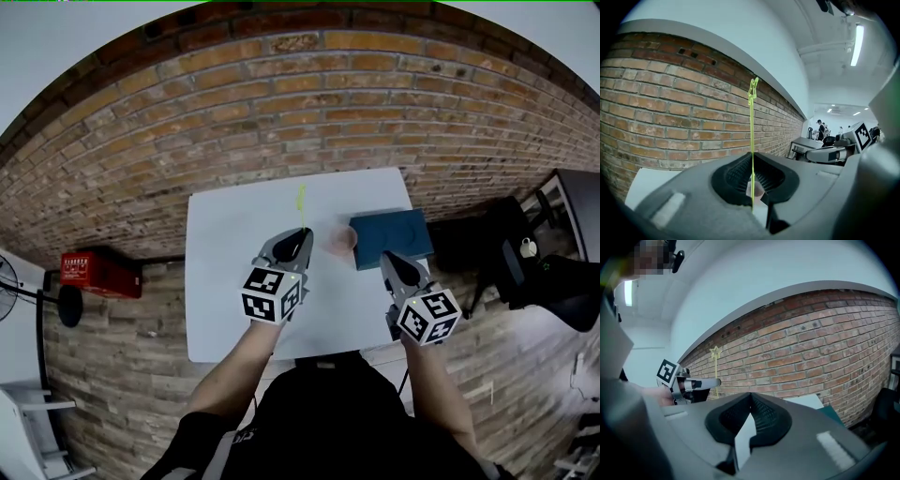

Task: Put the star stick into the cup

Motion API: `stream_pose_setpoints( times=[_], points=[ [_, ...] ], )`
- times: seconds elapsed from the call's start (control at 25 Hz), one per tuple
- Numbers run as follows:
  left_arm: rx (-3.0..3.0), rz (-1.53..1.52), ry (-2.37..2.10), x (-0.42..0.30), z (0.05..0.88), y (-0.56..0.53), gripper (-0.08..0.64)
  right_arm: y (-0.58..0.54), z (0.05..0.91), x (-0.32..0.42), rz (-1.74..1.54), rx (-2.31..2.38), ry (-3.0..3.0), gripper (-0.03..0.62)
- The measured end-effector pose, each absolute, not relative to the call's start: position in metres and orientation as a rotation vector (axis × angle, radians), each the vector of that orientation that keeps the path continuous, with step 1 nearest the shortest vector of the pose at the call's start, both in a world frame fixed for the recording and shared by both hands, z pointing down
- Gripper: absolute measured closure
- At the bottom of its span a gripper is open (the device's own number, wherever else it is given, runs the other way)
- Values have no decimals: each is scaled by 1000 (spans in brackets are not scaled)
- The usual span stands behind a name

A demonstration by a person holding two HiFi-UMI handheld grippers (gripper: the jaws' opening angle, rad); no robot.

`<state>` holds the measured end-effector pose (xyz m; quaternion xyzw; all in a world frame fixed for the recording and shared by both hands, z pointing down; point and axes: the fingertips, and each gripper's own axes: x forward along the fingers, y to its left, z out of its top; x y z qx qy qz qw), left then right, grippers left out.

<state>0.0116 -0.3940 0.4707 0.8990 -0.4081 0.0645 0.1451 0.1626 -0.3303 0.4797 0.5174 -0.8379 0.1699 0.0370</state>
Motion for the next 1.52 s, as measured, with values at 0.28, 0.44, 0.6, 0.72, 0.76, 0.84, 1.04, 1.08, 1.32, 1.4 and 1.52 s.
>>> stream_pose_setpoints(
  times=[0.28,0.44,0.6,0.72,0.76,0.84,1.04,1.08,1.32,1.4,1.52],
  points=[
    [2579,203,-1070,73,484,-434,543,-364,487,188,553,1539,-2591,592],
    [2564,224,-1027,101,498,-449,543,-374,501,206,617,1531,-2573,592],
    [2560,249,-1002,122,518,-463,543,-383,519,217,661,1518,-2552,592],
    [2567,274,-971,135,536,-468,543,-383,534,219,714,1499,-2540,592],
    [2570,277,-955,138,542,-468,543,-382,539,220,736,1496,-2534,592],
    [2573,279,-928,143,554,-469,542,-381,548,223,768,1493,-2515,592],
    [2539,312,-924,140,579,-471,541,-379,551,224,733,1478,-2488,592],
    [2534,326,-919,140,583,-471,541,-379,550,224,729,1476,-2488,592],
    [2529,416,-863,145,606,-461,538,-375,550,214,715,1441,-2493,592],
    [2521,444,-847,145,614,-457,537,-372,550,211,719,1430,-2496,592],
    [2508,489,-815,145,624,-451,525,-368,551,207,721,1418,-2492,592]
  ],
)
